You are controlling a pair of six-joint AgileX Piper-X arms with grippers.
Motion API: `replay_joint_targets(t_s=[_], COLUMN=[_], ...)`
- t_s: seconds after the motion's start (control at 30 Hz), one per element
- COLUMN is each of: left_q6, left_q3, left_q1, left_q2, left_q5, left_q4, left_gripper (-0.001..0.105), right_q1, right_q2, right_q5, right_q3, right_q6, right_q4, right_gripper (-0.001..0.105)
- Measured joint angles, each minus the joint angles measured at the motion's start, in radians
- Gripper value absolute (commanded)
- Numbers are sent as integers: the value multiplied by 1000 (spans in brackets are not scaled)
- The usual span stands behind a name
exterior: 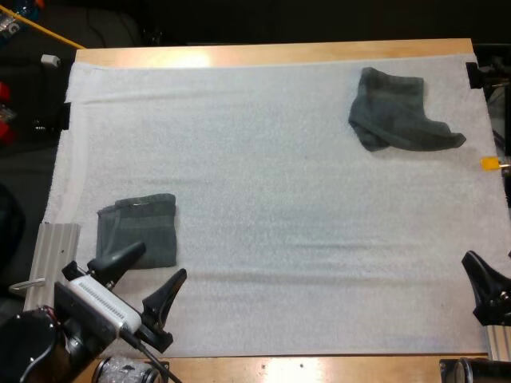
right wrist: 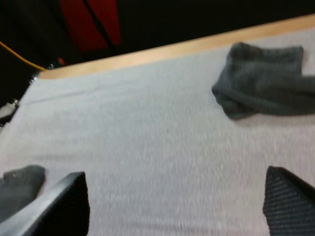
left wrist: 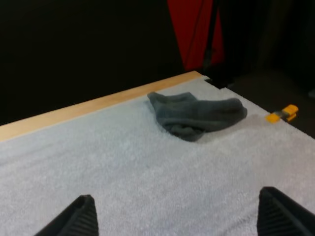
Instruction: Pick towel from pile, fold and stack
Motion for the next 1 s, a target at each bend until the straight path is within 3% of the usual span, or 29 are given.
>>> replay_joint_targets(t_s=[0.2, 0.37, 0.7, 1.0], left_q6=[0, 0, 0, 0], left_q3=[-12, -12, -12, -12], left_q1=[0, 0, 0, 0], left_q2=[26, 26, 26, 26], left_q5=[0, 0, 0, 0], left_q4=[-1, 0, 0, 0], left_gripper=[65, 65, 65, 65], right_q1=[0, 0, 9, 152], right_q2=[99, 211, 490, 730], right_q5=[-2, 13, 20, 161], right_q3=[-98, -116, -116, -116], right_q6=[0, 9, 246, 305], right_q4=[-1, -55, -307, -397], right_gripper=[71, 71, 71, 71])
